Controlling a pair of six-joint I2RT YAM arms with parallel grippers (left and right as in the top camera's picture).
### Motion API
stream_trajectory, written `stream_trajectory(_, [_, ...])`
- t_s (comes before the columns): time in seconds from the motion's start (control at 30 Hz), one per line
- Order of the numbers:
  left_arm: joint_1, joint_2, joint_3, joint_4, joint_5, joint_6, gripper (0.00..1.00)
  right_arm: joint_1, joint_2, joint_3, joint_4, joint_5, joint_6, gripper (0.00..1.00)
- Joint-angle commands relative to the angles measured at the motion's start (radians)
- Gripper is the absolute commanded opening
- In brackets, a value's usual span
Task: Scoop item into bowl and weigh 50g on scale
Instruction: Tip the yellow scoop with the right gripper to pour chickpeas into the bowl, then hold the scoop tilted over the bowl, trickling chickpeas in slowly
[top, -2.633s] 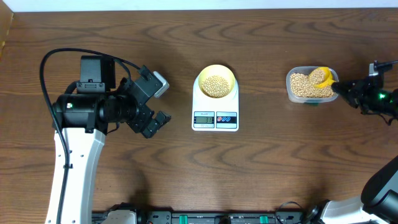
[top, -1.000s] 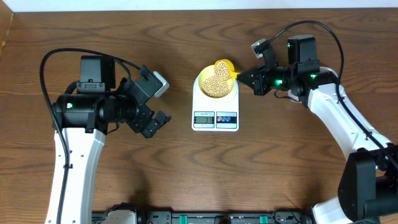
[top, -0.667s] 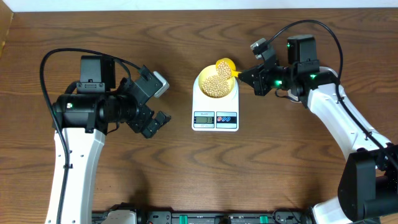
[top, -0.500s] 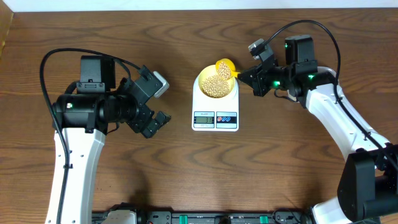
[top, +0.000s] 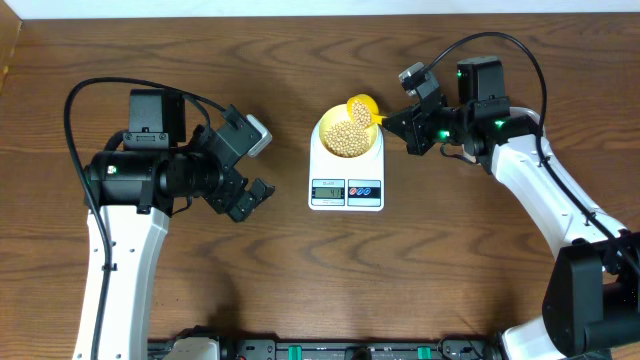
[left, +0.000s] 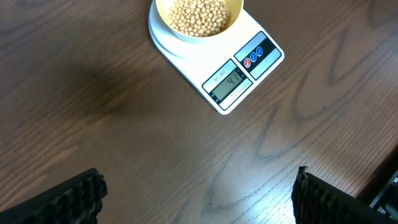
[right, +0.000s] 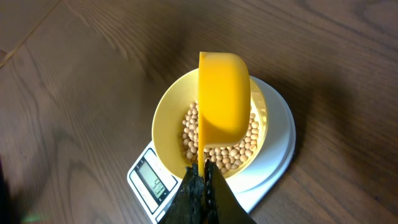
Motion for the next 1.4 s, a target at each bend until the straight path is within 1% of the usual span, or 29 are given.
stream_trajectory(0.0, [0.004, 0.002, 0.0, -0.003, 0.009, 0.006, 0.98, 0.004, 0.005, 0.002, 0.002, -0.008, -0.022, 0.01])
stream_trajectory(0.33, [0.004, 0.002, 0.0, -0.003, 0.009, 0.006, 0.98, 0.009, 0.005, 0.002, 0.003, -0.006, -0.023, 0.01])
stream_trajectory(0.57, [0.004, 0.002, 0.0, -0.003, 0.009, 0.006, 0.98, 0.051, 0.005, 0.002, 0.003, 0.006, -0.101, 0.01])
stream_trajectory(0.7, [0.004, 0.002, 0.0, -0.003, 0.009, 0.006, 0.98, 0.058, 0.005, 0.002, 0.003, 0.062, -0.1, 0.01])
stream_trajectory(1.37, [0.004, 0.002, 0.0, -0.003, 0.009, 0.006, 0.98, 0.058, 0.005, 0.002, 0.003, 0.061, -0.1, 0.01])
